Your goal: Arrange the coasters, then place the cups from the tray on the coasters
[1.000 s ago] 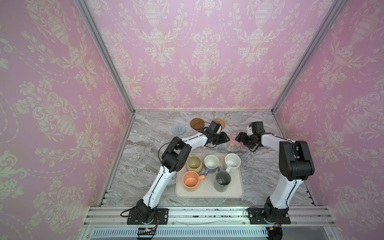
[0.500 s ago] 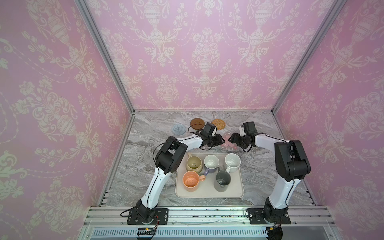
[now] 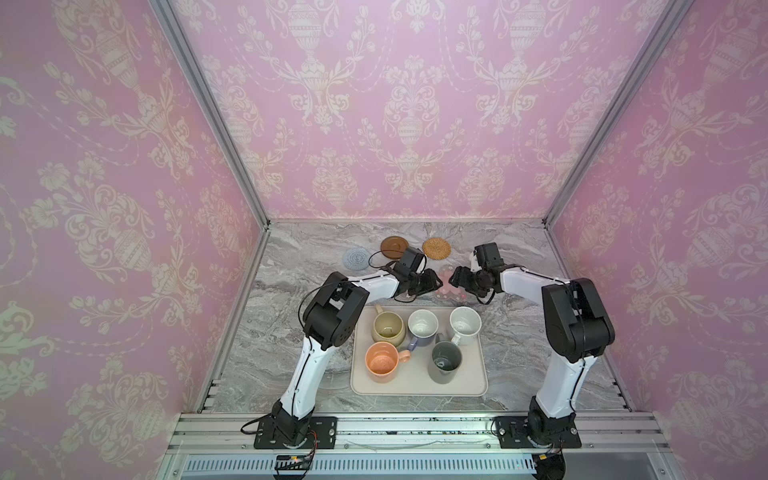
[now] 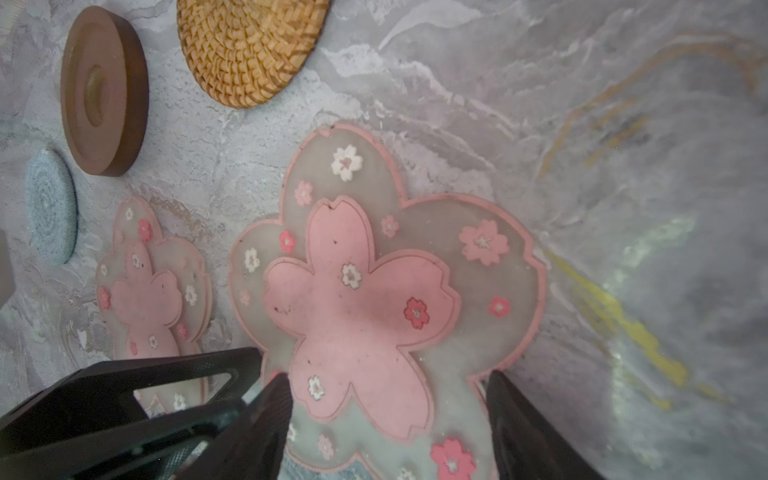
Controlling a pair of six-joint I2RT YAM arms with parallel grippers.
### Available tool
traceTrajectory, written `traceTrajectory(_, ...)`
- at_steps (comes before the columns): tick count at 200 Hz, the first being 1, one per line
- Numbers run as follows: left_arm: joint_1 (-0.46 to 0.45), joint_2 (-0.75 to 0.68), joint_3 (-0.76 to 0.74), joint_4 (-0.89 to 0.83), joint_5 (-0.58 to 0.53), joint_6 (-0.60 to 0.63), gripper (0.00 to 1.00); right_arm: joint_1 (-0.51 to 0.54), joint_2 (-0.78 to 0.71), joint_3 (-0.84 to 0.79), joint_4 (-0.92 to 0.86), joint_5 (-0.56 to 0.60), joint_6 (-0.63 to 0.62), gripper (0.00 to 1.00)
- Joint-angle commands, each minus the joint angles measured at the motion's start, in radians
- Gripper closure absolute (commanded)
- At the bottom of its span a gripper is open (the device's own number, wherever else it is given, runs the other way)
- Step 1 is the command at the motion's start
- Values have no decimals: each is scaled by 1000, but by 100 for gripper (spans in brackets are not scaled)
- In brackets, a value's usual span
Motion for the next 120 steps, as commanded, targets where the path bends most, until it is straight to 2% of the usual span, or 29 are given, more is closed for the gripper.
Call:
traceTrajectory(1, -8, -18, -33, -28, -6, -6, 54, 40, 41, 16, -41, -63, 21, 25)
traceTrajectory(43, -6, -24, -35, -9, -22, -27, 54, 45, 68, 81, -60, -62, 20, 25)
traceTrajectory(120, 2, -17, -24, -28, -32, -28, 54, 46, 59, 59, -62, -53, 16, 25)
